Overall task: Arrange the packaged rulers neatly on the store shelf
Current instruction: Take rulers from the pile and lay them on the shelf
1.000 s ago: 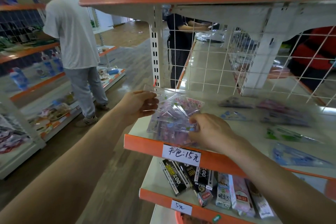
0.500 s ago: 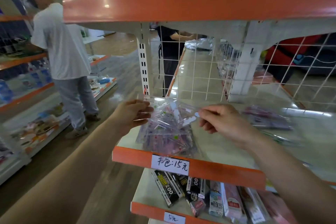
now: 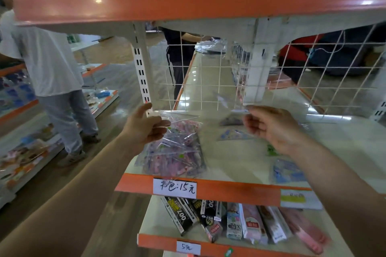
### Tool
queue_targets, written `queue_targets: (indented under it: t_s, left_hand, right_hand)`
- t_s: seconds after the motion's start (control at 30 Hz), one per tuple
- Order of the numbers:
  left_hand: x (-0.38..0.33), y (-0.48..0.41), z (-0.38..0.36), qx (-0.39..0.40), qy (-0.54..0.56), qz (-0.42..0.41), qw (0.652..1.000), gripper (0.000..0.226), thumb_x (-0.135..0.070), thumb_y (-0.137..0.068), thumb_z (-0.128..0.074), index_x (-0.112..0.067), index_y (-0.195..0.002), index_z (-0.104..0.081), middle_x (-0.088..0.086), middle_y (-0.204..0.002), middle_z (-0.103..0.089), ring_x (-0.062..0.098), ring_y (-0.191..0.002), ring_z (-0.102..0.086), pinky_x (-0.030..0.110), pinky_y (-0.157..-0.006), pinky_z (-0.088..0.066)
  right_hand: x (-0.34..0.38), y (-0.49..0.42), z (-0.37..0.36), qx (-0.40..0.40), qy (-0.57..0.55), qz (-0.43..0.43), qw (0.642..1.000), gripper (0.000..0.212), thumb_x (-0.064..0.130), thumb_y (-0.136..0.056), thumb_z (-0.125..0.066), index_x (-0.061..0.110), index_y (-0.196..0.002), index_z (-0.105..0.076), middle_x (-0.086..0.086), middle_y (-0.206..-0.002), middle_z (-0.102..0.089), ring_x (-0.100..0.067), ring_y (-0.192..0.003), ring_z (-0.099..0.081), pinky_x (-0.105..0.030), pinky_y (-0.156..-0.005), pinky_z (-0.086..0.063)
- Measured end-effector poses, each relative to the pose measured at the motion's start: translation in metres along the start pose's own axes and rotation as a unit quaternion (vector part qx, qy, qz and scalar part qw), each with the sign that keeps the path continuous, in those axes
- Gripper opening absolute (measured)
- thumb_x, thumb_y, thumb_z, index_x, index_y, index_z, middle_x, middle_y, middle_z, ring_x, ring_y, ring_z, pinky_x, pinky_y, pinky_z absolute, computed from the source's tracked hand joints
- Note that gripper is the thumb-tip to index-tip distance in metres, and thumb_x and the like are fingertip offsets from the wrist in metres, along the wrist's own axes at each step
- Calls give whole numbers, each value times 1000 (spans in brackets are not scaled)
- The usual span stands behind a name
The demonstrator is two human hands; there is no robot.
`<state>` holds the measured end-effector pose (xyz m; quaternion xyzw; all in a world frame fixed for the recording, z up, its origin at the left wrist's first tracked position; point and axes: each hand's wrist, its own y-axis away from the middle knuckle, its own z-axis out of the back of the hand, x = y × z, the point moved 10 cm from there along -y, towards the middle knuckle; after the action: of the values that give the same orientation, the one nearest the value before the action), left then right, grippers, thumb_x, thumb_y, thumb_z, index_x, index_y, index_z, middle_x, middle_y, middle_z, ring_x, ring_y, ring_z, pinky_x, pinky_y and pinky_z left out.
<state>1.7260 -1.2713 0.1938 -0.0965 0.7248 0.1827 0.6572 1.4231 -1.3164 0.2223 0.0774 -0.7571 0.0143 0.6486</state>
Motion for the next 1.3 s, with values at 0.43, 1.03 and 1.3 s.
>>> queue_targets:
  t_s: [0.43,1.03,1.3]
  left_hand:
    - [18,9,-118,129,-107,15,986,17,-9,-94,-51,-3,-96,-67,11,-87,-70,21,-72,-63,30,-68,-52]
    - [19,-4,-157,150,-172,-13,974,17,-15,-91,-59,-6,-80,-69,3,-68,-68,8,-55,-61,17,-55,-52]
    - [21,-16,-151,125,-172,8,977,18,-16,-91,-60,-5,-79,-69,5,-68,-69,11,-56,-62,18,-54,-53]
  right_hand:
    - [-8,-9,65,-80,77,62,992,20,-1,-88,-60,13,-103,-64,-5,-87,-69,-11,-73,-68,-21,-71,-57]
    - [13,-33,-3,43,608,216,763,42,28,-84,-66,13,-121,-55,-4,-110,-57,-22,-106,-52,-37,-88,-45]
    - [19,-48,-28,88,668,284,682,31,29,-83,-67,15,-104,-48,2,-89,-50,-18,-86,-46,-30,-66,-34]
